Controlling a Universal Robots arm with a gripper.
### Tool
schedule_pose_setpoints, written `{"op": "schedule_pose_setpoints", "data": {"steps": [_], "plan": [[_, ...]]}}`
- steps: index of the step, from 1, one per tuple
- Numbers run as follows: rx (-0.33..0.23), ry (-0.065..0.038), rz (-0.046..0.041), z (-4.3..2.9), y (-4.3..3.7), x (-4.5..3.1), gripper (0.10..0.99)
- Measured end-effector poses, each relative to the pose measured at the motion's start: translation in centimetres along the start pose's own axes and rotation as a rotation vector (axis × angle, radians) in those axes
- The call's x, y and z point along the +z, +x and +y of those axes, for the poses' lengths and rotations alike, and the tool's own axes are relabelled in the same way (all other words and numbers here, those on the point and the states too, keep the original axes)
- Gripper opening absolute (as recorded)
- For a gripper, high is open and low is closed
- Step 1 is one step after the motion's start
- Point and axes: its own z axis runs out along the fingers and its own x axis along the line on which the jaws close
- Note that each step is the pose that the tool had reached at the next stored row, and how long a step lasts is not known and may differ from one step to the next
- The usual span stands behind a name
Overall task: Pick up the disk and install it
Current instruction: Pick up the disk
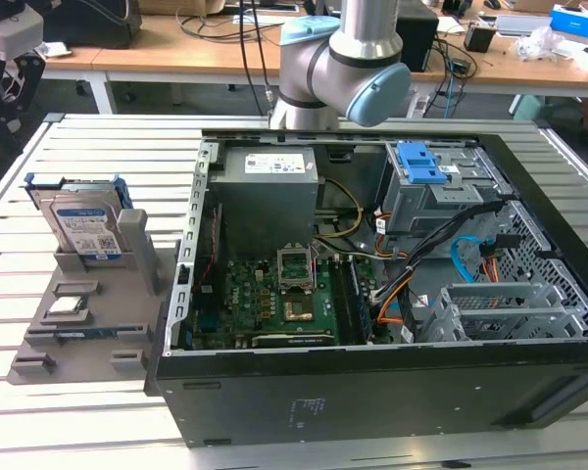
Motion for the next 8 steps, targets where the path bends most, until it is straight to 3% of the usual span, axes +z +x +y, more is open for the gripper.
{"op": "schedule_pose_setpoints", "data": {"steps": [8], "plan": [[-0.156,-0.004,0.007,0.0,0.0,0.0,0.106]]}}
